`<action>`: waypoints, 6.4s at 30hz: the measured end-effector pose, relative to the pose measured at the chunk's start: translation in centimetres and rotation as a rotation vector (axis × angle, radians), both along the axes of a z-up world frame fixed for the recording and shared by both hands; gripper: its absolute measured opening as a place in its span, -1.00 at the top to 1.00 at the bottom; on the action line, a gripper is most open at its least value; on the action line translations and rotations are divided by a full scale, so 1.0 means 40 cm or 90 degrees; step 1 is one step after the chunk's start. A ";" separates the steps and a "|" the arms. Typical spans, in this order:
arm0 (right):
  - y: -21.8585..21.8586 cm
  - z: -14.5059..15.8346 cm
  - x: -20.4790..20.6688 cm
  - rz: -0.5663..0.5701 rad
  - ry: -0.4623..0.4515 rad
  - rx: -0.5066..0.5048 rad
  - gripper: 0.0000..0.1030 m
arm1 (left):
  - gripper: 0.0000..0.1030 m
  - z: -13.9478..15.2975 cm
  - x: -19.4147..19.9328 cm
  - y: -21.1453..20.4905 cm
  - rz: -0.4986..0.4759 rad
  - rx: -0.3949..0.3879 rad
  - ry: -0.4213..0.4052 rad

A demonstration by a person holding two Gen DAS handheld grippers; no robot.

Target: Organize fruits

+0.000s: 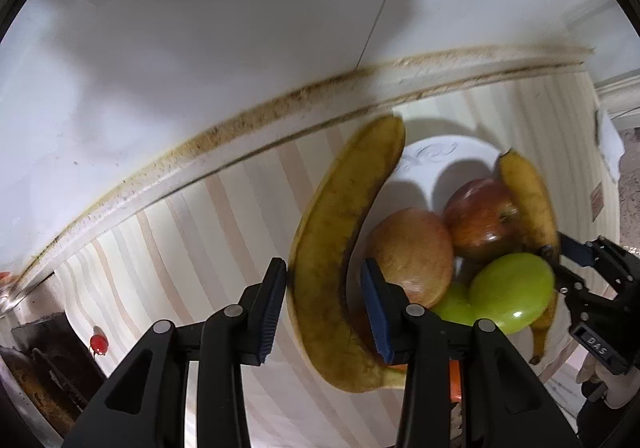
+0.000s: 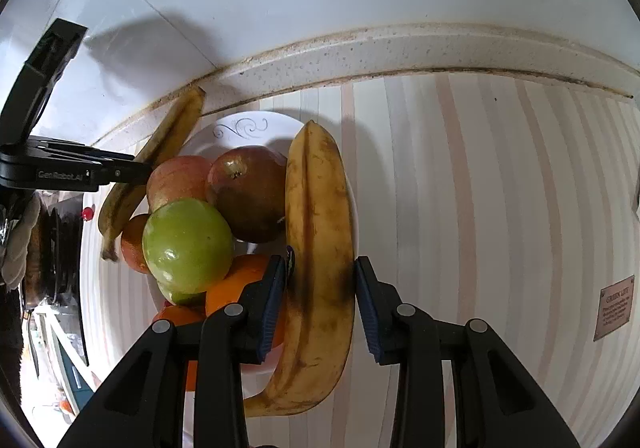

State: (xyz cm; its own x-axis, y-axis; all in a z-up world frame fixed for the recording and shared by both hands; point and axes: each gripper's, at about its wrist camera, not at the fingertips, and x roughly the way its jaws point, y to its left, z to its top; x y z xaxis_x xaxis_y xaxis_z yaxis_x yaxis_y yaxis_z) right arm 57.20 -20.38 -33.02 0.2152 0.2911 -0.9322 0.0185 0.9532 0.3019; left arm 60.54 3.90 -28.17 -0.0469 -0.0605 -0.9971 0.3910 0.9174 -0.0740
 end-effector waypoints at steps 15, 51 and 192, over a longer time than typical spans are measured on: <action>0.008 0.005 -0.014 -0.012 -0.006 0.002 0.22 | 0.18 0.013 0.027 -0.119 -0.088 -0.007 -0.044; 0.039 0.285 -0.244 -0.034 -0.135 -0.126 -0.92 | -0.79 0.224 -0.382 -0.045 0.208 -0.062 -0.212; 0.146 0.702 -0.923 -0.037 -0.311 -0.121 -0.98 | -0.95 0.601 -1.113 -0.007 0.270 -0.030 -0.459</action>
